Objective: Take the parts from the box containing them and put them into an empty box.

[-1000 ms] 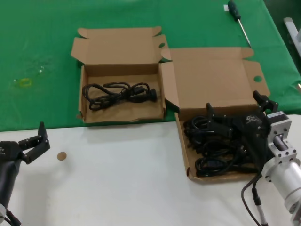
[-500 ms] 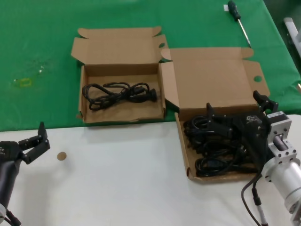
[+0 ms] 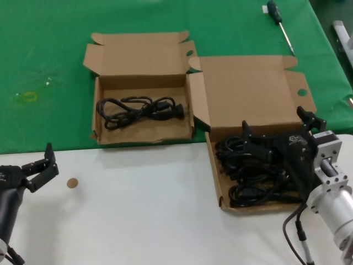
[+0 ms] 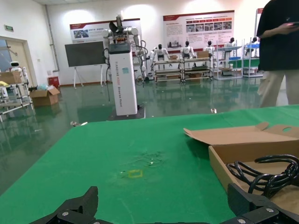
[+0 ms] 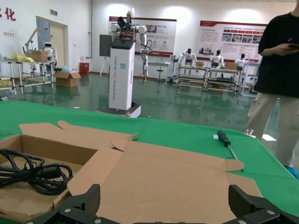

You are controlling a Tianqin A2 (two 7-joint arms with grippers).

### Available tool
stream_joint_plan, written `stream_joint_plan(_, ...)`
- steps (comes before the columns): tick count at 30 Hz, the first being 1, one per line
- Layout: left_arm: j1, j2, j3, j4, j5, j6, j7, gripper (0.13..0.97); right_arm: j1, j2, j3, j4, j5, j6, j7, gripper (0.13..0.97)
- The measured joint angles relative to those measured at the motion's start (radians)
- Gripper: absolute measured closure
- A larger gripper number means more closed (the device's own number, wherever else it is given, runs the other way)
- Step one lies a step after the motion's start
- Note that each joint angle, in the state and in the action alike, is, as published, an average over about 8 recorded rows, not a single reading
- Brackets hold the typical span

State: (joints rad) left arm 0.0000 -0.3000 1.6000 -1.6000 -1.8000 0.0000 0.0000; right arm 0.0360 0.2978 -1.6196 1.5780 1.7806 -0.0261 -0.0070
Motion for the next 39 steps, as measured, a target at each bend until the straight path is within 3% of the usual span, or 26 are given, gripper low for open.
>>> stream_joint_plan(39, 0.000, 0.000, 0.000, 0.000, 0.000, 0.000, 0.000, 0.132, 0.000, 0.000, 0.000, 0.000, 0.000, 0.000, 0.000, 0.129)
